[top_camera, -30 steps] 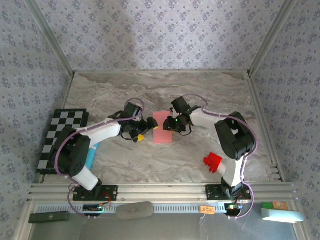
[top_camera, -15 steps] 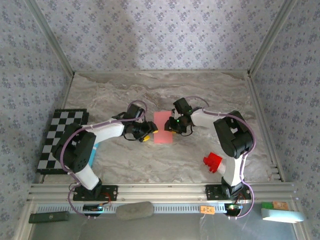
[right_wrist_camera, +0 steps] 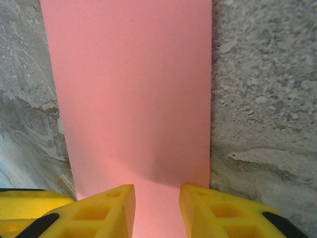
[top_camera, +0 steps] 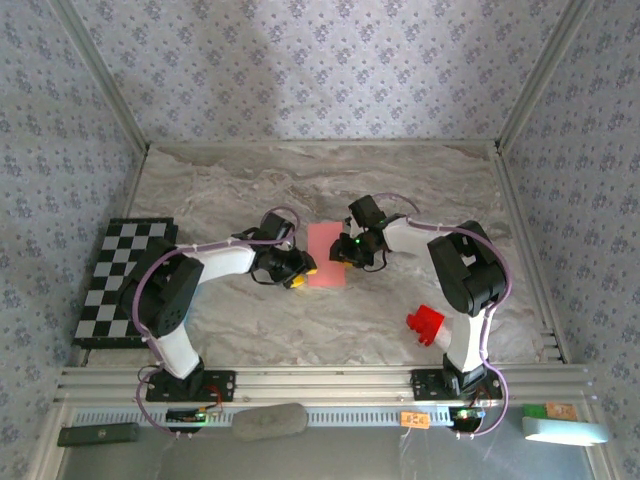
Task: Fold a paper plane with a square sheet of paper (pick it up from the middle)
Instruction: Third fold the triangle at the center of the table.
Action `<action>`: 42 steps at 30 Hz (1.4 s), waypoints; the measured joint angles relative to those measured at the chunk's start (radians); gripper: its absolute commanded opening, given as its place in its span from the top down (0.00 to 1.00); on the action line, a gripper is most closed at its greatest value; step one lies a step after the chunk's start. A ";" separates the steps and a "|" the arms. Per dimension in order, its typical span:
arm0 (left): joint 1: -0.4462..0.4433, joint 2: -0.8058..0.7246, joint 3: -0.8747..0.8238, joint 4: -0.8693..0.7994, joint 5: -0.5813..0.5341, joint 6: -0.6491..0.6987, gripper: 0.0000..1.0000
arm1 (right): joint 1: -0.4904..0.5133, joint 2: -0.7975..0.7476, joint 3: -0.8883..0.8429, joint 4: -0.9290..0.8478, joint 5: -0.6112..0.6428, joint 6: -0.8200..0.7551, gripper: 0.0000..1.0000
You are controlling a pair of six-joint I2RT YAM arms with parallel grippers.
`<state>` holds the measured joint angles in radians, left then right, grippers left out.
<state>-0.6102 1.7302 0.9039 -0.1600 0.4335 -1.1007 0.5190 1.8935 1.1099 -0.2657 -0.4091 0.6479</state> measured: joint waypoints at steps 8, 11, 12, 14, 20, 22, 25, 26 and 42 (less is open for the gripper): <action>-0.008 0.015 0.002 0.000 0.008 0.005 0.62 | -0.008 0.001 -0.008 0.012 -0.014 0.014 0.66; -0.011 0.020 0.011 0.000 0.012 0.011 0.62 | -0.009 0.001 -0.008 0.013 -0.018 0.018 0.66; -0.013 0.025 0.015 0.000 0.014 0.011 0.62 | -0.009 0.001 -0.009 0.014 -0.019 0.018 0.66; -0.014 0.026 0.017 0.001 0.021 0.012 0.64 | -0.010 0.001 -0.011 0.016 -0.020 0.019 0.66; -0.014 0.026 0.019 0.017 0.052 0.019 0.64 | -0.014 0.001 -0.014 0.023 -0.027 0.019 0.66; -0.014 0.026 0.020 0.028 0.054 0.019 0.64 | -0.015 0.001 -0.015 0.023 -0.031 0.019 0.66; -0.009 0.026 0.023 0.041 0.058 0.019 0.65 | -0.017 0.001 -0.018 0.027 -0.035 0.019 0.66; -0.007 0.026 0.024 0.045 0.061 0.019 0.65 | -0.018 0.001 -0.019 0.029 -0.037 0.019 0.66; 0.042 0.092 0.068 0.112 0.093 0.015 0.73 | -0.024 0.005 -0.019 0.031 -0.053 0.018 0.67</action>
<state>-0.5686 1.8217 0.9718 -0.0483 0.5266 -1.0855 0.4946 1.8984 1.0908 -0.2344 -0.4625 0.6662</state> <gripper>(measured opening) 0.277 0.333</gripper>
